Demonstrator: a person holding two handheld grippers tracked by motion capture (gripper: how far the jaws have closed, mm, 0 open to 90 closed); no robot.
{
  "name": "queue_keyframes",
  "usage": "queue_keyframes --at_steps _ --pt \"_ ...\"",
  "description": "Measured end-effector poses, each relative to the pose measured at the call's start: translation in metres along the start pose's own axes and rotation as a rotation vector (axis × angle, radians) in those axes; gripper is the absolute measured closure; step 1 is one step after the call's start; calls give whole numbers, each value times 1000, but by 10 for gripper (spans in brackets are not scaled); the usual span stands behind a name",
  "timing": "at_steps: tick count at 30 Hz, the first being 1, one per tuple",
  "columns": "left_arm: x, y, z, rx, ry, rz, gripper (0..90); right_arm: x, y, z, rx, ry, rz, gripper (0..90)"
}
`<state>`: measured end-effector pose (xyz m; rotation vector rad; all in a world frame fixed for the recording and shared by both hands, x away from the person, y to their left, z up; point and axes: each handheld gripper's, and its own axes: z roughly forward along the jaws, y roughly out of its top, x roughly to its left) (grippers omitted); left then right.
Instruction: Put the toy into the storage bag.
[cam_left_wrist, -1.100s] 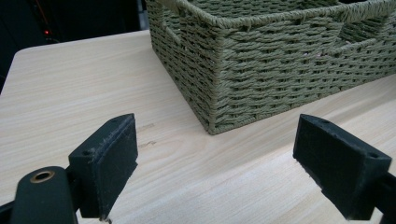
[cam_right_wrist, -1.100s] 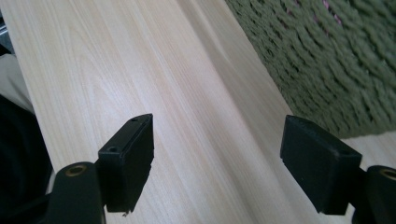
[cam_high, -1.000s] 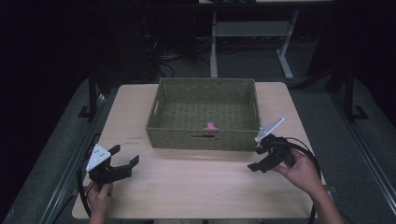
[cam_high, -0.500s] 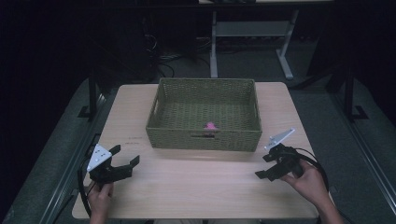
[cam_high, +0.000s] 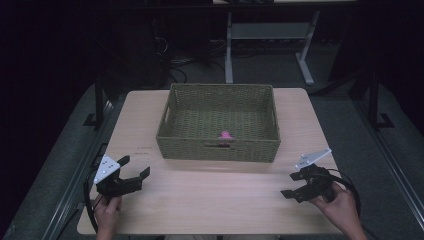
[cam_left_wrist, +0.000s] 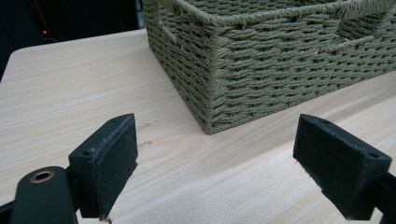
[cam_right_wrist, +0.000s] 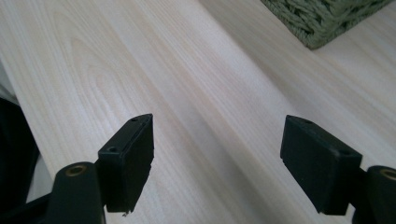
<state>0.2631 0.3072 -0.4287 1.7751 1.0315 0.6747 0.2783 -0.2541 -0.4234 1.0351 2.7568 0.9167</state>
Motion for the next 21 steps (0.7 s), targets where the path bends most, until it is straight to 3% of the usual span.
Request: queue_keyframes --at_steps 20,21 --pt "-2 0 1 2 -3 7 133 16 -28 2 -74 -30 23 243" --pt "-2 1 1 0 -2 8 133 19 -31 3 -78 -53 19 243"
